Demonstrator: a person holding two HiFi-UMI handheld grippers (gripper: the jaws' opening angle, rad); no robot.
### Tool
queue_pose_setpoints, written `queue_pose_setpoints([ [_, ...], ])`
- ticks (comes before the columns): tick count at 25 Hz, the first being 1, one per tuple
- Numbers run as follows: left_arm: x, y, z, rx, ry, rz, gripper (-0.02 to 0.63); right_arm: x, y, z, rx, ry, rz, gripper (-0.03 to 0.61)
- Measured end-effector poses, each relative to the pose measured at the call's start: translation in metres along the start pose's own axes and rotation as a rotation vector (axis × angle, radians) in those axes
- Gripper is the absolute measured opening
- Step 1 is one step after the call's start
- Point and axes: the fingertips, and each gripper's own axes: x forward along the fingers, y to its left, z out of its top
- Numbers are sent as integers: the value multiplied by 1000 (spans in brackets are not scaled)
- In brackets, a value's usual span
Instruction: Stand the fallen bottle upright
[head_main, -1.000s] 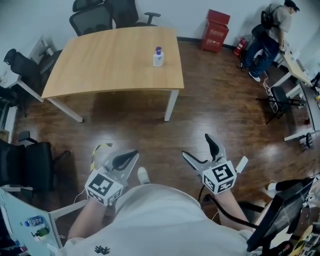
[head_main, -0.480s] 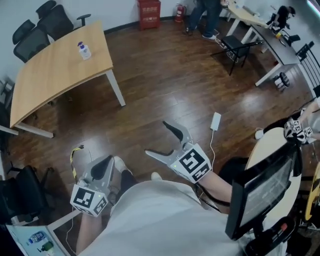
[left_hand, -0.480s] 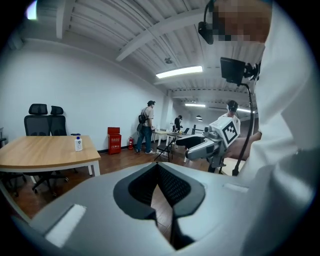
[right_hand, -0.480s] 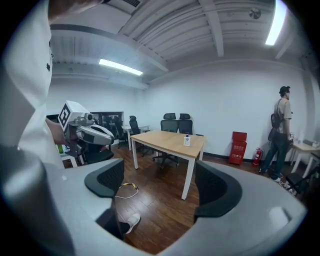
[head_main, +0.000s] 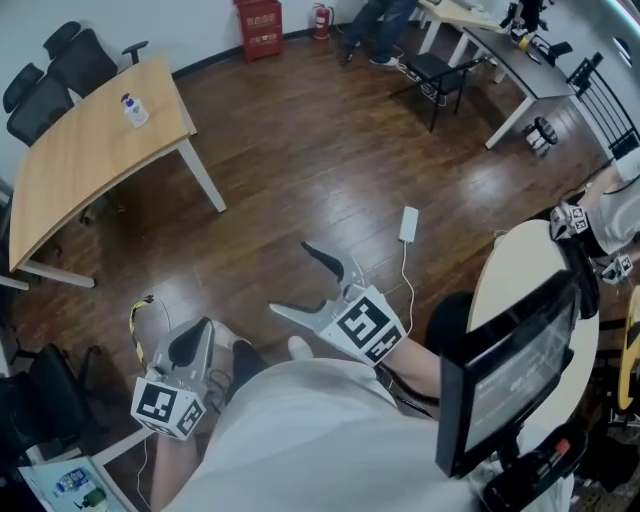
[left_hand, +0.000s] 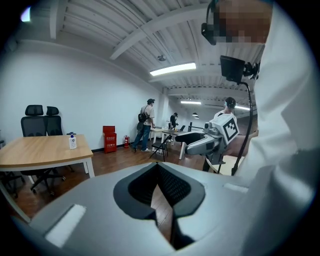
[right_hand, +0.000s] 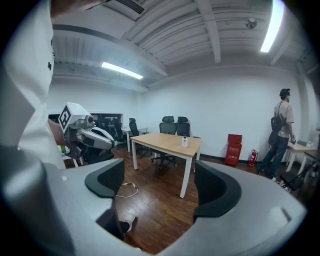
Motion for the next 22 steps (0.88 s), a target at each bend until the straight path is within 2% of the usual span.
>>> queue_pose_setpoints([
  [7,-14,-6,-8,-7,-2,21,0,-3,9,-2,-20,13,14,445],
  [13,-27,8,-13,-29,-19,49,0,11,16,3,-39,20,22,440],
  [17,-35,29,-16,-49,-32,75,0,31,17,10,-58,28,31,436],
  [22,-45,79,-22,-86,-40,105,0,79,16,25,-79,40,37,434],
])
